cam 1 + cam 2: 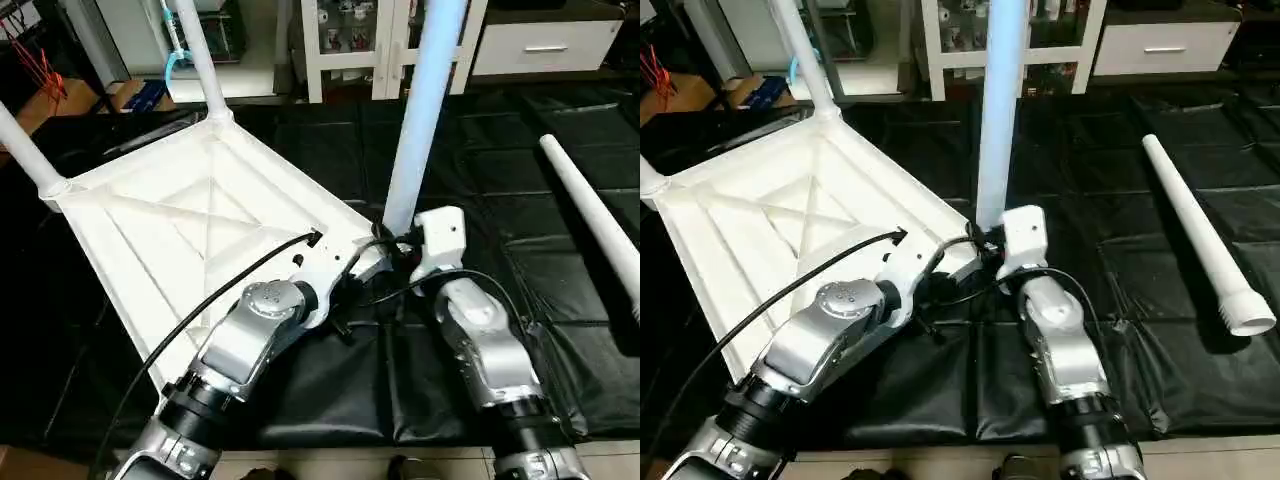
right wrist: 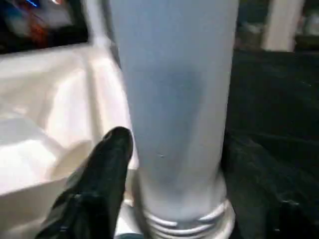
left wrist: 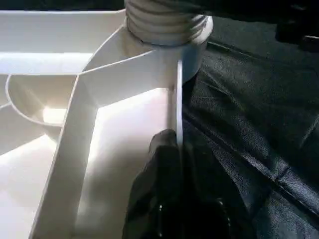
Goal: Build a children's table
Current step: Rotate leg to tighten
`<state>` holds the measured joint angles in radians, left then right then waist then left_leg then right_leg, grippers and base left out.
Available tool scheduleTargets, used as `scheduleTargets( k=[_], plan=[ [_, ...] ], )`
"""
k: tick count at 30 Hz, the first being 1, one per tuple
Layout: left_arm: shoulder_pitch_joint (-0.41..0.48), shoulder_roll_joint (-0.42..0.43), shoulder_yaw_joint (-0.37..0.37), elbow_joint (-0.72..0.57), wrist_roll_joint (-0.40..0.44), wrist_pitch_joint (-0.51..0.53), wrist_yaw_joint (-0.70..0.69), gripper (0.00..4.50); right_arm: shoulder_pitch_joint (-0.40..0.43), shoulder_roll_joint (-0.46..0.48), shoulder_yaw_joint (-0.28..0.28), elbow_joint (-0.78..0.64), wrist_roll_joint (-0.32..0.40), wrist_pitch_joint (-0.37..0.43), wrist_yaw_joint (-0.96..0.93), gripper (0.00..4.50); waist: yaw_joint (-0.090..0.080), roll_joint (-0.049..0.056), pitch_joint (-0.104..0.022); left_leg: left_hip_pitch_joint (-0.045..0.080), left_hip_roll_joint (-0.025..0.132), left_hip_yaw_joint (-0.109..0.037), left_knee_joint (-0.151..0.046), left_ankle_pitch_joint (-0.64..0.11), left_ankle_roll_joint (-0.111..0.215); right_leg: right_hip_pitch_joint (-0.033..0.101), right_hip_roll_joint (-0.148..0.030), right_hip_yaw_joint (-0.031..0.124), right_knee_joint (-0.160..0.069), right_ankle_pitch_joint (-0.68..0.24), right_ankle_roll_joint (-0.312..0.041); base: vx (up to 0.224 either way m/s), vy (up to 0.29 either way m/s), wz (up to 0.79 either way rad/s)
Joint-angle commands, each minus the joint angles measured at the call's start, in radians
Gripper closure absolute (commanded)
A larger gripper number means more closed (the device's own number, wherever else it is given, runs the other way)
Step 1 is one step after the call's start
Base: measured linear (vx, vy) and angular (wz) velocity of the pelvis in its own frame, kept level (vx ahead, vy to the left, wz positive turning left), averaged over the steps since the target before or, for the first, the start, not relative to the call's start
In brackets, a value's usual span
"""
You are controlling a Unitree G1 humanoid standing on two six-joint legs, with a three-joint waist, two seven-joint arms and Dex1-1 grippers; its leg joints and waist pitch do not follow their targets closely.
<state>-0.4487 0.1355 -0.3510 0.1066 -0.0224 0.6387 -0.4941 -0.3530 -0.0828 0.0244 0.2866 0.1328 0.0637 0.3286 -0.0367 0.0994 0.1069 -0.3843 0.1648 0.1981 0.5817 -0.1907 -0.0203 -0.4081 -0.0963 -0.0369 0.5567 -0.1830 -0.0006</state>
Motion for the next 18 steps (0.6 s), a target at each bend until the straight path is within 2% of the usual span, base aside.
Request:
scheduleTargets(
  k=[1, 3, 4, 5, 6, 9, 10, 11, 12, 13, 15, 16, 17, 18],
  plan=[
    [0.045, 0.032, -0.026, 0.004, -0.008, -0.030, -0.054, 4.50, -0.004, -0.009, 0.001, -0.032, 0.035, -0.024, 0.062, 1.40, 0.003, -0.024, -0.048, 0.009, 0.051, -0.039, -0.095, -0.386, 0.026, 0.027, -0.046, 0.024, -0.073, -0.398, -0.130, 0.000, 0.000, 0.00],
    [0.066, 0.070, -0.049, -0.036, -0.024, -0.014, -0.114, 4.50, -0.014, -0.032, 0.002, -0.028, 0.048, -0.022, 0.107, 1.30, 0.005, -0.020, -0.053, 0.011, 0.051, -0.033, -0.091, -0.326, 0.044, 0.028, -0.045, 0.025, -0.068, -0.330, -0.155, 0.000, 0.000, 0.00],
    [0.080, 0.103, -0.071, -0.069, -0.033, 0.009, -0.155, 4.50, -0.024, -0.048, 0.002, -0.020, 0.060, -0.016, 0.145, 1.27, 0.007, -0.020, -0.053, 0.011, 0.053, -0.030, -0.087, -0.298, 0.064, 0.029, -0.046, 0.026, -0.065, -0.309, -0.180, 0.000, 0.000, 0.00],
    [0.092, 0.126, -0.084, -0.093, -0.037, 0.020, -0.179, 4.50, -0.031, -0.061, 0.004, -0.018, 0.077, 0.001, 0.185, 0.98, 0.009, -0.019, -0.055, 0.012, 0.054, -0.030, -0.086, -0.290, 0.068, 0.030, -0.046, 0.025, -0.063, -0.308, -0.186, 0.000, 0.000, 0.00],
    [0.100, 0.138, -0.088, -0.108, -0.041, 0.029, -0.192, 4.50, -0.035, -0.071, 0.007, -0.018, 0.087, 0.011, 0.215, 0.98, 0.013, -0.012, -0.055, 0.018, 0.056, -0.026, -0.084, -0.279, 0.073, 0.025, -0.045, 0.025, -0.063, -0.301, -0.197, 0.054, -0.039, 0.05],
    [0.123, 0.172, -0.090, -0.149, -0.061, 0.051, -0.226, 4.50, -0.040, -0.120, 0.027, -0.032, 0.117, 0.066, 0.328, 0.69, 0.022, -0.012, -0.062, 0.017, 0.055, -0.022, -0.076, -0.198, 0.090, 0.033, -0.040, 0.022, -0.050, -0.200, -0.229, 0.059, -0.031, 0.07],
    [0.136, 0.198, -0.092, -0.172, -0.070, 0.060, -0.252, 4.50, -0.035, -0.165, 0.049, -0.043, 0.122, 0.083, 0.401, 0.56, 0.030, -0.010, -0.063, 0.027, 0.057, -0.017, -0.070, -0.165, 0.102, 0.024, -0.037, 0.024, -0.048, -0.156, -0.243, 0.062, -0.022, 0.09],
    [0.143, 0.215, -0.095, -0.183, -0.074, 0.059, -0.268, 4.50, -0.028, -0.197, 0.061, -0.053, 0.126, 0.095, 0.449, 0.56, 0.033, -0.013, -0.066, 0.019, 0.056, -0.019, -0.066, -0.111, 0.119, 0.037, -0.034, 0.021, -0.034, -0.088, -0.257, 0.062, -0.008, 0.04],
    [0.149, 0.230, -0.097, -0.193, -0.077, 0.057, -0.285, 4.50, -0.022, -0.224, 0.072, -0.057, 0.127, 0.102, 0.489, 0.56, 0.038, -0.013, -0.069, 0.014, 0.055, -0.020, -0.062, -0.055, 0.138, 0.042, -0.035, 0.020, -0.026, -0.030, -0.268, 0.058, 0.004, -0.02],
    [0.156, 0.249, -0.098, -0.206, -0.080, 0.060, -0.302, 4.50, -0.016, -0.258, 0.080, -0.054, 0.126, 0.122, 0.528, 0.56, 0.044, -0.016, -0.071, 0.017, 0.053, -0.019, -0.055, -0.028, 0.154, 0.040, -0.034, 0.020, -0.020, 0.017, -0.280, 0.058, 0.004, -0.02],
    [0.158, 0.265, -0.101, -0.219, -0.083, 0.062, -0.315, 4.50, -0.009, -0.291, 0.094, -0.047, 0.115, 0.117, 0.570, 0.56, 0.046, -0.016, -0.072, 0.017, 0.052, -0.017, -0.053, -0.013, 0.170, 0.040, -0.036, 0.022, -0.017, 0.041, -0.291, 0.000, 0.000, 0.00],
    [0.158, 0.266, -0.098, -0.220, -0.085, 0.064, -0.315, 4.50, -0.002, -0.308, 0.101, -0.047, 0.114, 0.116, 0.596, 0.56, 0.048, -0.020, -0.071, 0.014, 0.052, -0.018, -0.051, -0.010, 0.185, 0.043, -0.038, 0.022, -0.016, 0.039, -0.296, 0.000, 0.000, 0.00],
    [0.158, 0.269, -0.096, -0.224, -0.089, 0.067, -0.316, 4.50, 0.005, -0.324, 0.107, -0.048, 0.118, 0.120, 0.627, 0.56, 0.050, -0.020, -0.069, 0.014, 0.053, -0.017, -0.052, -0.023, 0.185, 0.043, -0.039, 0.022, -0.018, 0.020, -0.295, 0.000, 0.000, 0.00],
    [0.157, 0.271, -0.095, -0.227, -0.092, 0.070, -0.317, 4.50, 0.011, -0.337, 0.109, -0.052, 0.124, 0.122, 0.652, 0.56, 0.052, -0.020, -0.065, 0.015, 0.055, -0.018, -0.055, -0.059, 0.177, 0.044, -0.041, 0.022, -0.023, -0.038, -0.290, 0.000, 0.000, 0.00]
  ],
)
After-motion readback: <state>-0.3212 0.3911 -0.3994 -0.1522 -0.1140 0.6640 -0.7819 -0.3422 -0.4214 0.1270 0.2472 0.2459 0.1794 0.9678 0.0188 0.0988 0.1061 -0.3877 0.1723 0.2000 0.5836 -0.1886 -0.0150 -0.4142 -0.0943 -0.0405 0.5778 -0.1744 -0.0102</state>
